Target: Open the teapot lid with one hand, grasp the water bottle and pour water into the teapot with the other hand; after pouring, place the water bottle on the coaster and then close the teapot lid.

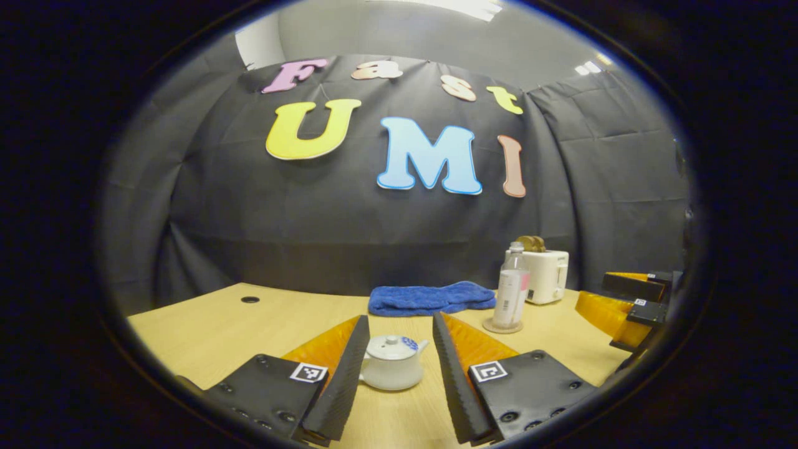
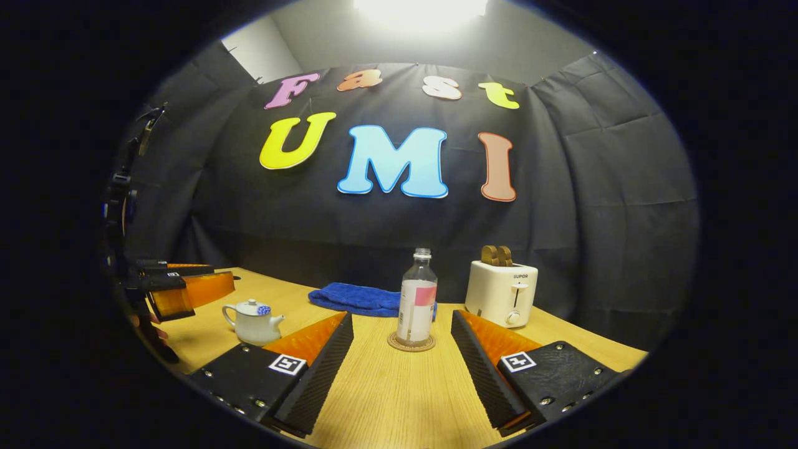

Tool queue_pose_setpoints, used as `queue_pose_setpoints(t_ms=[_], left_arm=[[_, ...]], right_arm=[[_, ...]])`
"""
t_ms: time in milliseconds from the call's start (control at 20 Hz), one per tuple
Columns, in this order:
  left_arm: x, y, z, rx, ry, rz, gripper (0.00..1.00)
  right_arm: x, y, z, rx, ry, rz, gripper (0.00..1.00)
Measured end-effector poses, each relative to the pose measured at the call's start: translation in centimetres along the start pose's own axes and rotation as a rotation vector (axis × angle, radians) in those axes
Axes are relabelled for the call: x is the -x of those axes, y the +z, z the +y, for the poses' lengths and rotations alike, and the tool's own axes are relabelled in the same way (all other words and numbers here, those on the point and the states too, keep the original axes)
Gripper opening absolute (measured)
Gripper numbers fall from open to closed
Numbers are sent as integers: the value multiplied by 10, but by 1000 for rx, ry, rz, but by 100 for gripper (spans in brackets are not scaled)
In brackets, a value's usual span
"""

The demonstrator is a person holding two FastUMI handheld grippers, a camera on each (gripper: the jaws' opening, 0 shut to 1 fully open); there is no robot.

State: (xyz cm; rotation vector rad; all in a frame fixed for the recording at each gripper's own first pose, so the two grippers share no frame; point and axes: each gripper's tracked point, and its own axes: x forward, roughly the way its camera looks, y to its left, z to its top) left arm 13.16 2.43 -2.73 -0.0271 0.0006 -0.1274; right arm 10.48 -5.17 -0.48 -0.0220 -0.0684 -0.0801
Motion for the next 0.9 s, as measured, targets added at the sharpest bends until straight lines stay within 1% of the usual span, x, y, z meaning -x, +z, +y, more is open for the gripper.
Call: queue_pose_setpoints(t_ms=[150,400,600,700,750,900], left_arm=[[20,-5,0,-21,5,12,70],[45,-4,-12,-6,-9,37,74],[66,-3,-16,1,12,45,74],[76,-4,-20,14,15,50,78],[81,-5,-21,22,19,50,84],[89,-3,-18,25,41,45,84]], right_arm=[[22,1,4,20,8,19,98],[51,12,14,6,32,40,98],[73,11,16,9,63,77,98],[83,6,14,8,70,94,98],[86,6,11,12,68,97,98],[93,2,5,27,57,101,98]])
